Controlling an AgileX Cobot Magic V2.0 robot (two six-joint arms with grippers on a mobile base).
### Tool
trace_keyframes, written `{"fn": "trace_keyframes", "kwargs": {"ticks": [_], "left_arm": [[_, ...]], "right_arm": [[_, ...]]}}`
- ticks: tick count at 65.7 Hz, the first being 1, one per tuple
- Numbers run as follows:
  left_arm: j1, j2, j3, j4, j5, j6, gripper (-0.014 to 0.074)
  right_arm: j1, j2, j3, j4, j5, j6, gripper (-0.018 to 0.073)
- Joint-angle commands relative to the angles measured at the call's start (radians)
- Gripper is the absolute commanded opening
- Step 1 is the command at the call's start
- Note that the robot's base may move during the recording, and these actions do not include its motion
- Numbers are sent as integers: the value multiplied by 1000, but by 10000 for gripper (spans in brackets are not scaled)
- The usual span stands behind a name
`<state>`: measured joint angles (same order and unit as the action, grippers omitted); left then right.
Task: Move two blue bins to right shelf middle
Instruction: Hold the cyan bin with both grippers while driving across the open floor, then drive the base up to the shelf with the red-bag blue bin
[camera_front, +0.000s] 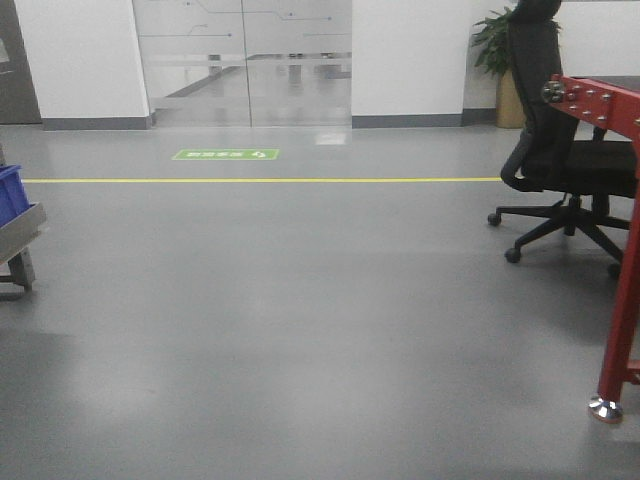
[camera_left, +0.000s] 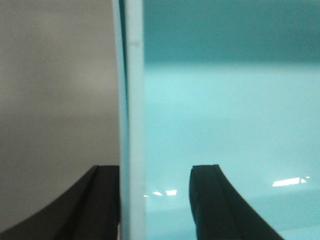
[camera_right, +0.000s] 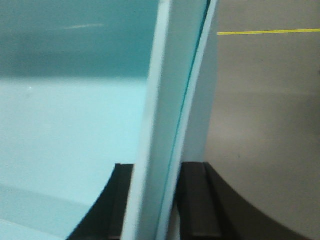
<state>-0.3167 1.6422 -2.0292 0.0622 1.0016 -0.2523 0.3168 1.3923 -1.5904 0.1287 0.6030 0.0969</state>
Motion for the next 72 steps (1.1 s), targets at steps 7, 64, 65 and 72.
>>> {"fn": "trace_keyframes", "kwargs": {"ticks": [7, 64, 65, 72], "left_arm": [[3, -20, -16, 23, -56, 40, -111], [3, -20, -16, 28, -61, 40, -111], [3, -20, -16, 28, -61, 40, -111], [3, -20, -16, 28, -61, 40, -111]], "right_arm": [[-5, -26, -15, -5, -148, -8, -154], [-5, -26, -15, -5, -162, -8, -154], [-5, -26, -15, -5, -162, -8, -154], [-5, -26, -15, -5, -162, -8, -154]]}}
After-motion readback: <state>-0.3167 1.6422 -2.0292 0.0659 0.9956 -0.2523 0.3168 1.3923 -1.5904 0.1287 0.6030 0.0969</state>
